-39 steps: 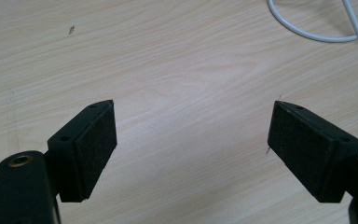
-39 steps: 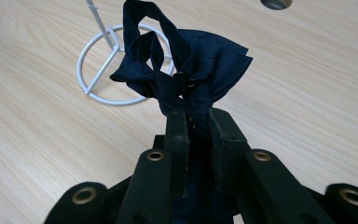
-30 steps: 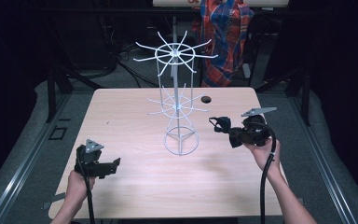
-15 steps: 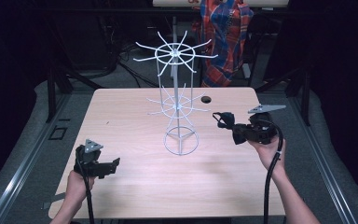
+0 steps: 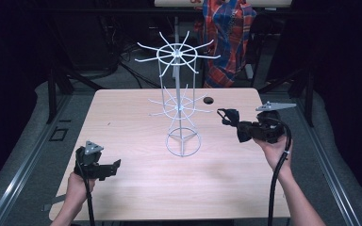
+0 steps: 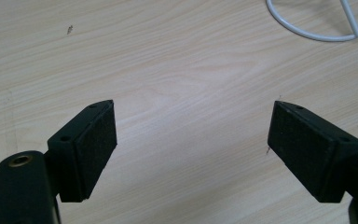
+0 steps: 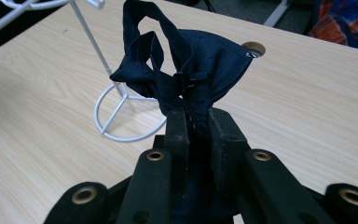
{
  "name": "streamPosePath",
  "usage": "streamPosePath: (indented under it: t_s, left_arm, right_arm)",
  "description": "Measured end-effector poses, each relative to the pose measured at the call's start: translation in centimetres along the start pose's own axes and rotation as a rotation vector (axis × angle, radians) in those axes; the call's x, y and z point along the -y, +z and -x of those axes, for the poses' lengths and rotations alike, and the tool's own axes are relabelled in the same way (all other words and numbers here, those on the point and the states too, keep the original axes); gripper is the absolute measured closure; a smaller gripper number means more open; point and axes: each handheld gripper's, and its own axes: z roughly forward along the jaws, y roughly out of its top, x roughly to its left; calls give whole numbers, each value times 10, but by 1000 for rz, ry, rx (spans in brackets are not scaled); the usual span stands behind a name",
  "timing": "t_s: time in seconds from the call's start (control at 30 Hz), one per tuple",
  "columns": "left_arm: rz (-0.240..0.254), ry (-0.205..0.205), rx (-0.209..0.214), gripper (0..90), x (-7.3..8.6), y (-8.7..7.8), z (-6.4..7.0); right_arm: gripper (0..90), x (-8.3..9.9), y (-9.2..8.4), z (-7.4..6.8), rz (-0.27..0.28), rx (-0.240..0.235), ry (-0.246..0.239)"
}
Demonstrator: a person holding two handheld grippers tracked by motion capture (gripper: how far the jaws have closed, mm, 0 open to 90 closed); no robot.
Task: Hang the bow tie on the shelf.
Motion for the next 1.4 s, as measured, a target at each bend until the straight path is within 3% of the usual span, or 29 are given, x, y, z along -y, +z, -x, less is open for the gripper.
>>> streamPosePath:
  t_s: [0.4, 0.73, 1.4]
  left_arm:
    - [-3, 3, -3, 158, 0, 0, 0]
    - [-4, 5, -5, 158, 0, -1, 0]
    - [-4, 3, -7, 158, 1, -1, 0]
  right_arm:
    - [786, -7, -9, -2, 40, -20, 3]
    - [786, -13, -6, -15, 46, -43, -21]
    - [785, -13, 20, -21, -22, -53, -30]
